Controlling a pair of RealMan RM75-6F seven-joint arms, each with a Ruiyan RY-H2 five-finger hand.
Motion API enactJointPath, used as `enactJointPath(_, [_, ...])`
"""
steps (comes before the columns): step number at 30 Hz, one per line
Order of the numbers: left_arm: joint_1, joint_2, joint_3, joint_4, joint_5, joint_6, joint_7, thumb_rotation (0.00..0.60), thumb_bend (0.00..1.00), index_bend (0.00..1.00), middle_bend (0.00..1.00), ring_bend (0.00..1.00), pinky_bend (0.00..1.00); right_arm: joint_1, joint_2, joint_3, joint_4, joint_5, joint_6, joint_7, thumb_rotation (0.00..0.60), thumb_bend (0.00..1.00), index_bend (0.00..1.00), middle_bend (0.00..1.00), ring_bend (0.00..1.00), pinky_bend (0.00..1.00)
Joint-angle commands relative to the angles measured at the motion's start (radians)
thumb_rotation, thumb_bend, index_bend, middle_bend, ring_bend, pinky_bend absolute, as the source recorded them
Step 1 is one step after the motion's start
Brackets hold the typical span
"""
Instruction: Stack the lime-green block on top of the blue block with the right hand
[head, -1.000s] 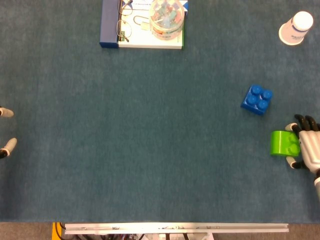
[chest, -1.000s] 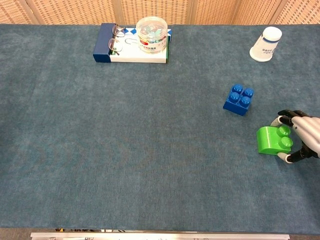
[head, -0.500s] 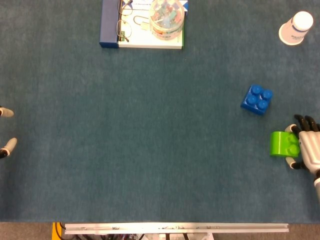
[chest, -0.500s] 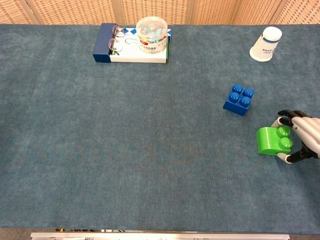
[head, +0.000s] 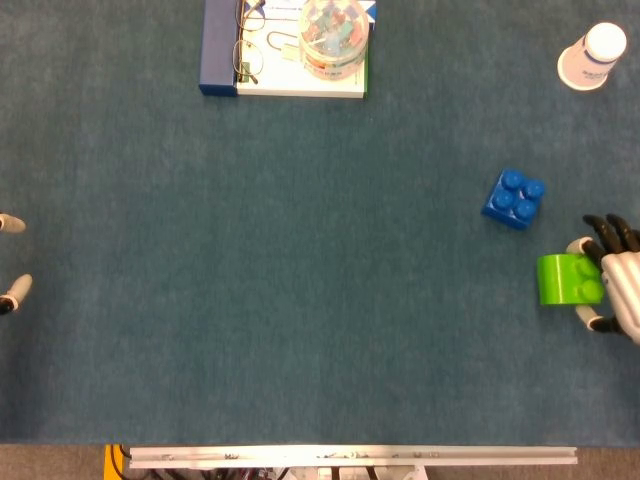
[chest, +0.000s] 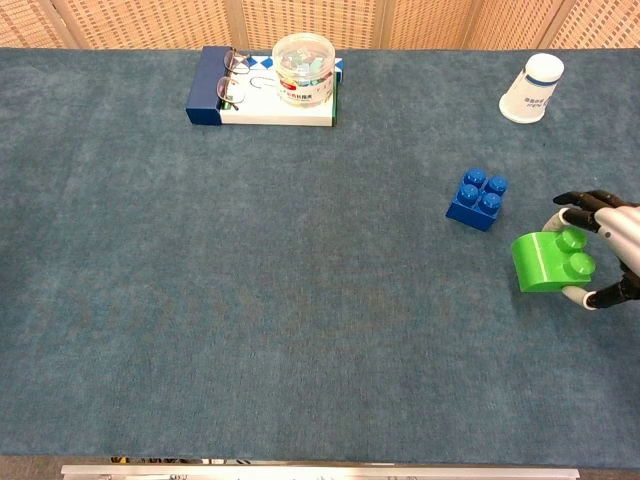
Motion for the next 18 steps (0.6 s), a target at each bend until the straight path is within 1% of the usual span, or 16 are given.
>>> enactJointPath(1, [-0.001,-0.001,0.0,0.001,-0.002,-0.002,0.002,0.6,0.2,0.36,0.36,0.27,0.4,0.004,0.035,0.002,-0.027,-0.04,0.016,0.018,0.6,0.26,0.44,0.12,0.0,0.16])
enactJointPath(10, [-0.002,-0.001,-0.002,0.001,-0.009,-0.007,0.001,0.6,0.2,0.36,0.36,0.27,0.4,0.015,0.043,0.041,-0.029,-0.06,0.035,0.022,0.6,0.26,0.44,0.13,0.0,0.16])
enactJointPath(18, [-0.003,0.001,-0.003,0.003,-0.011,-0.009,-0.006,0.6,0.2,0.36,0.36,0.27,0.4,0.035,0.002,0.091,0.002,-0.032,0.041,0.0,0.6,0.26,0.45,0.13,0.0,0.16])
